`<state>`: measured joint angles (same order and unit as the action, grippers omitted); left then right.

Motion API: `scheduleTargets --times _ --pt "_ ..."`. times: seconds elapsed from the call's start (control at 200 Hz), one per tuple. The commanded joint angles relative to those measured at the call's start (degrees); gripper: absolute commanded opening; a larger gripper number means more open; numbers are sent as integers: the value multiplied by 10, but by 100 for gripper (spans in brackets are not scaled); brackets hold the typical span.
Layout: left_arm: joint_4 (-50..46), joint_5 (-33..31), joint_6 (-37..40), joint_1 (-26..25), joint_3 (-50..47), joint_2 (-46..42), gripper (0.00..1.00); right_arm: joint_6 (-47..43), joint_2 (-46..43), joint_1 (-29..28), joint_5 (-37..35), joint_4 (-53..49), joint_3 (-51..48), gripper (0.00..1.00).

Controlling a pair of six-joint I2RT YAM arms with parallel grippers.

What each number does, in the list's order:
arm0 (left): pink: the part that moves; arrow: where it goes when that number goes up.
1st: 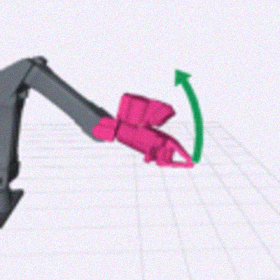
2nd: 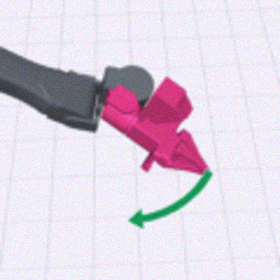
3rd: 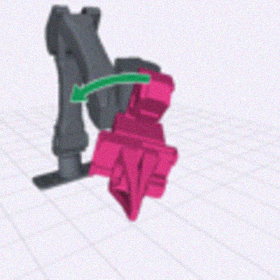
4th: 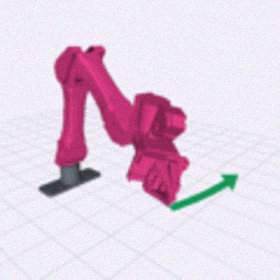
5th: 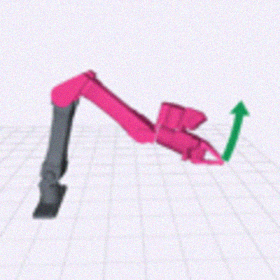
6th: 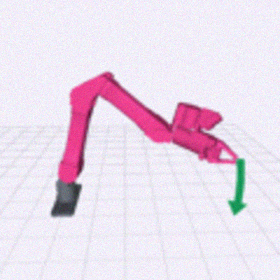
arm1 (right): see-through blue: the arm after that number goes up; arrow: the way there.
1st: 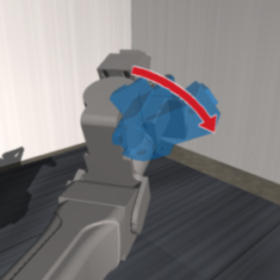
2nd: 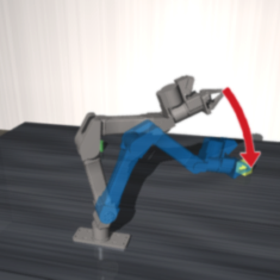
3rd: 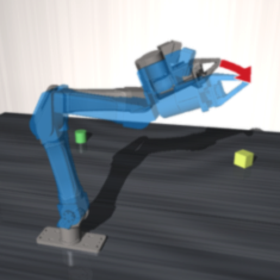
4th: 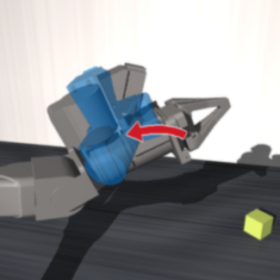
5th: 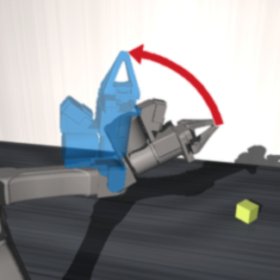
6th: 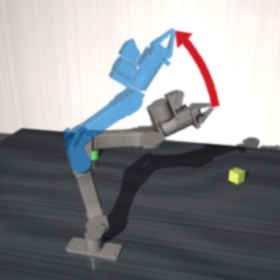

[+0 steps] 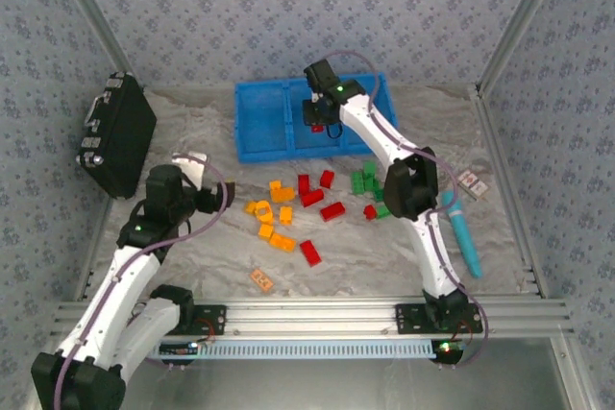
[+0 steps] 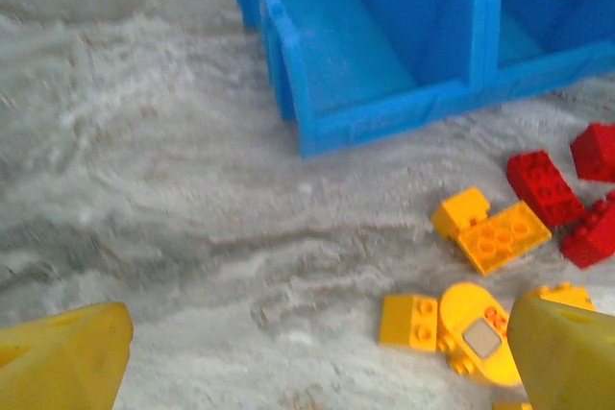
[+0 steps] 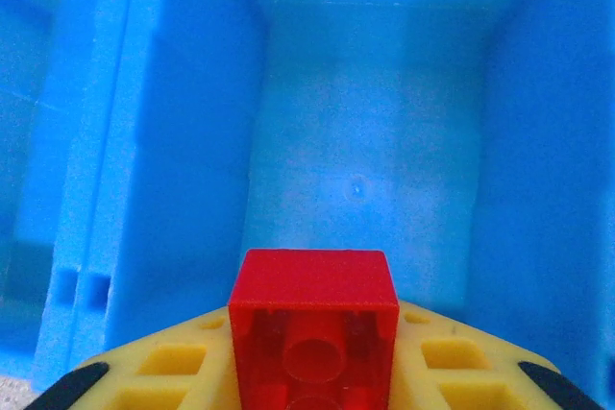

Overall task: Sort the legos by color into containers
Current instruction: Place the lego in the container.

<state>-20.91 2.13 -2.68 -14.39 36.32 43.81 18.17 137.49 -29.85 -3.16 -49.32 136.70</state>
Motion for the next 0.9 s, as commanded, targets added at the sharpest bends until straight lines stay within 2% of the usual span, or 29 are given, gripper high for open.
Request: scheduleTargets --times 0.0,0.06,0.11,0.235,0.455,0.52,0.675,0.895 --pt "-46 15 -47 -14 3 -29 100 -16 19 18 21 -17 36 36" --pt "-71 15 -69 -21 1 -46 100 -14 23 24 30 -8 32 38" --pt "-86 11 -93 -29 -5 -57 100 -16 24 28 38 -3 29 44" --pt "-106 -15 -138 -79 -7 -65 100 -29 25 34 51 2 18 50" --pt "-105 -87 -194 -212 -29 -25 100 -32 7 41 71 18 3 54" --pt "-101 -103 -205 -240 -31 -6 97 -35 -9 38 82 30 -11 54" --pt "-81 -120 -239 -278 -42 19 89 -40 -45 38 91 29 -32 55" --pt "-57 -106 -269 -296 -43 70 78 -51 -138 37 107 65 -138 57"
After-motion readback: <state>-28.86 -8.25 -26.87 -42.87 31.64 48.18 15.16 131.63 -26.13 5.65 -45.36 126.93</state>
